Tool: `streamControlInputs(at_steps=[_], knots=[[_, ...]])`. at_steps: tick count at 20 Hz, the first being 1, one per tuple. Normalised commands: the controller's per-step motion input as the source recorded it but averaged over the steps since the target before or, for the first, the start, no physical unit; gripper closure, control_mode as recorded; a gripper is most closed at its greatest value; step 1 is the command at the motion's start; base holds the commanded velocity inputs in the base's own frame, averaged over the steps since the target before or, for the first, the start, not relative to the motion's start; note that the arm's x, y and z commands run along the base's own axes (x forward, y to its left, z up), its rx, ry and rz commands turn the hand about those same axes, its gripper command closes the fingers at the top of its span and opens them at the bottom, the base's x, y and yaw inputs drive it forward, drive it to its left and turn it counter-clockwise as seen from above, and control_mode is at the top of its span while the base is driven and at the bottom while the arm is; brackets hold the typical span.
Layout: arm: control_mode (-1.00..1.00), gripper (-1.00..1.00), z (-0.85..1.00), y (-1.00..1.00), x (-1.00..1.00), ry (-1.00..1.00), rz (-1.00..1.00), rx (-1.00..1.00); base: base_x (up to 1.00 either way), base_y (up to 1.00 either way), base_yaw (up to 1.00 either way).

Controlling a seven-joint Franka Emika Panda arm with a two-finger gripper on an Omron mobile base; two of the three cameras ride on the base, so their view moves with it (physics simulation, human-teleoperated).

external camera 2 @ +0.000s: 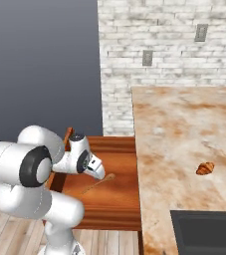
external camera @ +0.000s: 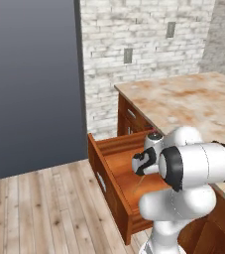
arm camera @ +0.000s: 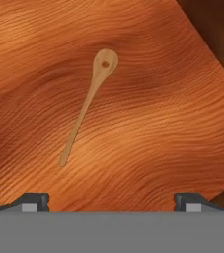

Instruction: Pick the wooden spoon from the drawer and place it on the counter.

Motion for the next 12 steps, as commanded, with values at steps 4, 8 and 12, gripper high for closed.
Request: streamControlInputs(at_steps=[4,8,12], knots=[[-1.00,-1.00,-0.70,0.00,0.34,0.13,-0.02,-0.11,0.00,0.00,0.00],[-1.00,-1.00,-0.44,-0.04,0.49,0.01,0.00,-0.01,0.00,0.00,0.00],[-1.00,-1.00,-0.31,-0.11,0.43,0.00,0.00,0.00,0.00,0.00,0.00]])
